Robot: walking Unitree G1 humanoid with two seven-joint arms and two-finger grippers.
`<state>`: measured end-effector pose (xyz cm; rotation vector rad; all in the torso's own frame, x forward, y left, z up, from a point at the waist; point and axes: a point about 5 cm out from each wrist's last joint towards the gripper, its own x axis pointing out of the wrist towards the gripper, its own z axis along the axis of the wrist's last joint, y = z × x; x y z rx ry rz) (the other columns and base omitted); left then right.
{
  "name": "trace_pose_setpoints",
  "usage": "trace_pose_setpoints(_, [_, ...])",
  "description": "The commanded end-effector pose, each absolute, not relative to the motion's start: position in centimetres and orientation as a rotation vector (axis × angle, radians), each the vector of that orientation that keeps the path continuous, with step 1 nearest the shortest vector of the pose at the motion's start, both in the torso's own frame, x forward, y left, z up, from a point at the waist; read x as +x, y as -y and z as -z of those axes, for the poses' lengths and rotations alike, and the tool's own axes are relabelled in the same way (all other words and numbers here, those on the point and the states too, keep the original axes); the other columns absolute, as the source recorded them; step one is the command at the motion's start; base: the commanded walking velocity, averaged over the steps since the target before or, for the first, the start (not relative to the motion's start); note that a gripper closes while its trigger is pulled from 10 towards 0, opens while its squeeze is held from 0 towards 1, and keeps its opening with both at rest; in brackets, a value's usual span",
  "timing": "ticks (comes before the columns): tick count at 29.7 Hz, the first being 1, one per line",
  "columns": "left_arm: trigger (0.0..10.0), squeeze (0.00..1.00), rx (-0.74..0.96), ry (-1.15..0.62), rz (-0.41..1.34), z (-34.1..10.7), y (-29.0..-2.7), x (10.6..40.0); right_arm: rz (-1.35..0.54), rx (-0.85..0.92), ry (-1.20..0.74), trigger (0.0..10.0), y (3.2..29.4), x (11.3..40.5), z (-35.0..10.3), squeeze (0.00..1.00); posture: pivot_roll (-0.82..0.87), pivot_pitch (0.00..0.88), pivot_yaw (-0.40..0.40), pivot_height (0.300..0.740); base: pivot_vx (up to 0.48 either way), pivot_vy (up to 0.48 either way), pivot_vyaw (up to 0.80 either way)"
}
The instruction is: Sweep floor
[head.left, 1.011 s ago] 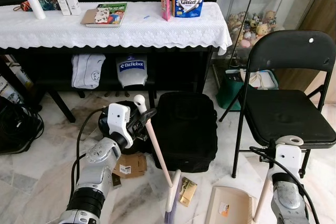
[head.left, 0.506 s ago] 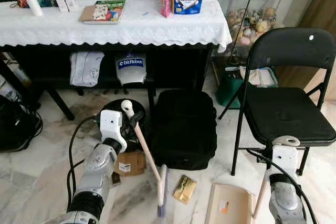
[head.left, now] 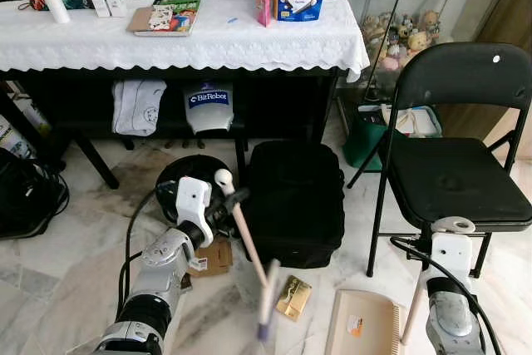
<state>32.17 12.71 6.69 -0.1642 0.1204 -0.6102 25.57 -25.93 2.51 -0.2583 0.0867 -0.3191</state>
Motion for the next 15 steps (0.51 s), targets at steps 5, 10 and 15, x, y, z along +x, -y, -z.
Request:
trace_pose_setpoints(5, [10.0, 0.0, -0.269, -0.205, 0.741, -5.7, -12.0, 31.1, 0.31, -0.267, -0.147, 10.0, 26.1, 24.9, -1.6, 0.0, -0.07, 0.114, -0.005, 0.74, 0.0, 0.0, 0.0])
trace_pose_setpoints(10, [10.0, 0.0, -0.383, -0.162, 0.764, -7.0, -12.0, 31.5, 0.311, -0.264, -0.147, 10.0, 26.2, 25.1, -1.7, 0.0, -0.06, 0.112, -0.005, 0.74, 0.0, 0.0, 0.0])
trace_pose_setpoints(15, [10.0, 0.0, -0.39, -0.12, 0.797, -8.3, -11.9, 31.7, 0.311, -0.258, -0.149, 10.0, 26.0, 25.4, -1.8, 0.0, -0.06, 0.101, -0.003, 0.74, 0.0, 0.0, 0.0])
